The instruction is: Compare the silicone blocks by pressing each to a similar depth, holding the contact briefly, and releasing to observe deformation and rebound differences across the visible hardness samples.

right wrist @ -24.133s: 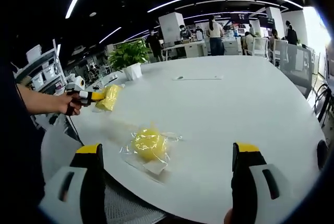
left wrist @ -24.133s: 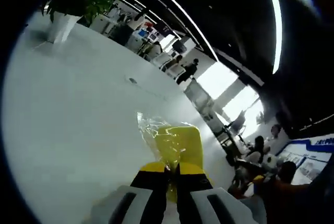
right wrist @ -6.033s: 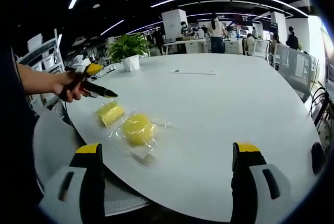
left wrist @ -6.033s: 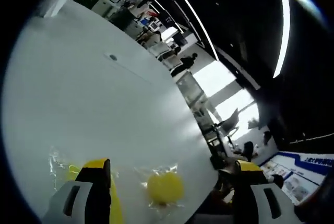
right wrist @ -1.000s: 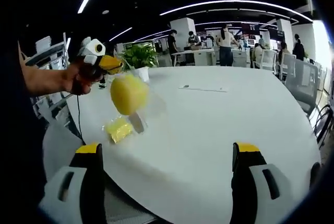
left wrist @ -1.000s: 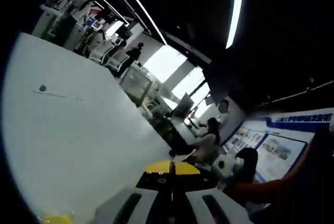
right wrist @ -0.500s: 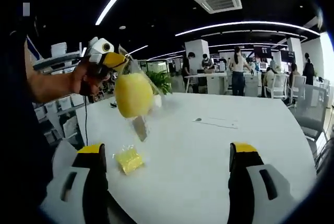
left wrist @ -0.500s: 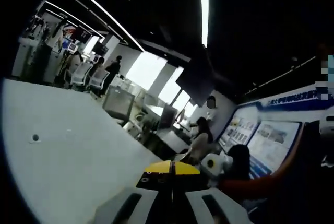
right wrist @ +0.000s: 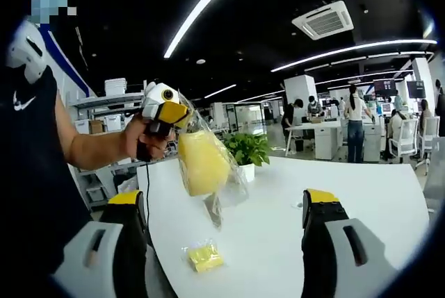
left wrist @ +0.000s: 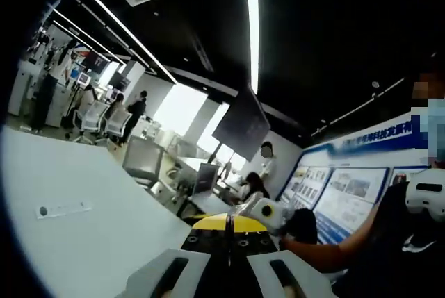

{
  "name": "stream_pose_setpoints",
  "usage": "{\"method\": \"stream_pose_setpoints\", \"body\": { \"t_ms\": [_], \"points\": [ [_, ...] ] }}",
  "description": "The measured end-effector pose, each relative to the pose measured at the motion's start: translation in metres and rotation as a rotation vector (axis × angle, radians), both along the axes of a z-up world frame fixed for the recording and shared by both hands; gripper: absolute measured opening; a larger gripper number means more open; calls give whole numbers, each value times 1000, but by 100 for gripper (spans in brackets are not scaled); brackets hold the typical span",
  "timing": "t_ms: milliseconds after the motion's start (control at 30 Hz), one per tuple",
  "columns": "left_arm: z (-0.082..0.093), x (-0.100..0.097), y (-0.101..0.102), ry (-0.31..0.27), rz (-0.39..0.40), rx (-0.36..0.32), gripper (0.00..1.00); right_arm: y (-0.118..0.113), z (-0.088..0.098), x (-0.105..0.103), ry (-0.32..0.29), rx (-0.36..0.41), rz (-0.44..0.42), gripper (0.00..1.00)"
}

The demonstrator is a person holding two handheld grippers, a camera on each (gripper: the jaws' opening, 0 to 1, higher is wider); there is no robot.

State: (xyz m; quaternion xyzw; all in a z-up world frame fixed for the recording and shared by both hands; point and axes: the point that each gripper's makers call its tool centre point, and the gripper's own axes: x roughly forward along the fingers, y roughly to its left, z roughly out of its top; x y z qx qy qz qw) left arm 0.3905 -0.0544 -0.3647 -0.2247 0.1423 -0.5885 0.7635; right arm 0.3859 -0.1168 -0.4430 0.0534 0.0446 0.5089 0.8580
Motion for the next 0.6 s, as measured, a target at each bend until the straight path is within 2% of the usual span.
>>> {"method": "stream_pose_setpoints", "body": {
  "t_ms": [133, 200, 267, 500, 600],
  "points": [
    [0, -6, 0, 4, -6, -3, 0, 11, -4, 2, -1, 15, 13, 82],
    [1, -9, -1, 3, -12, -4, 0, 15, -6, 0, -13, 14, 19, 75],
    [2, -12, -1, 5, -18, -8, 0, 19, -6, -1, -20, 22, 27, 73],
    [2, -19, -2, 18, -39, -15, 0, 32, 8, -7, -22, 113, 73, 65],
    [1, -20, -2, 16, -45, -11, 0, 40, 10, -10, -9, 117, 105, 60]
  ]
}}
